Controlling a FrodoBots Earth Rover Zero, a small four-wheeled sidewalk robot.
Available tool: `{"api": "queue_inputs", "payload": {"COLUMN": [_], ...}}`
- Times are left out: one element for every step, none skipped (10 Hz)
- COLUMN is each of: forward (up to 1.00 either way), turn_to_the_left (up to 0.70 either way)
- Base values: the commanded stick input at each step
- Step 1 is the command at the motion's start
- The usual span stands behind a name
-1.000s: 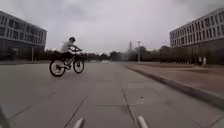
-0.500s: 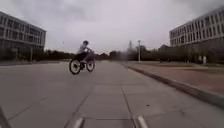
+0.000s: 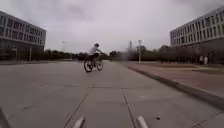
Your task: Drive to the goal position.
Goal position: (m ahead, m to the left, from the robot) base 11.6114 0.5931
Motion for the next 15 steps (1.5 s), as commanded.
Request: {"api": "queue_inputs", "payload": {"forward": [0.70, 0.70, 0.70, 0.70, 0.70, 0.70, 0.70, 0.70, 0.70, 0.70, 0.70, 0.70, 0.70, 0.70, 0.70], "turn_to_the_left": [0.00, 0.00, 0.00, 0.00, 0.00, 0.00, 0.00, 0.00, 0.00, 0.00, 0.00, 0.00, 0.00, 0.00, 0.00]}}
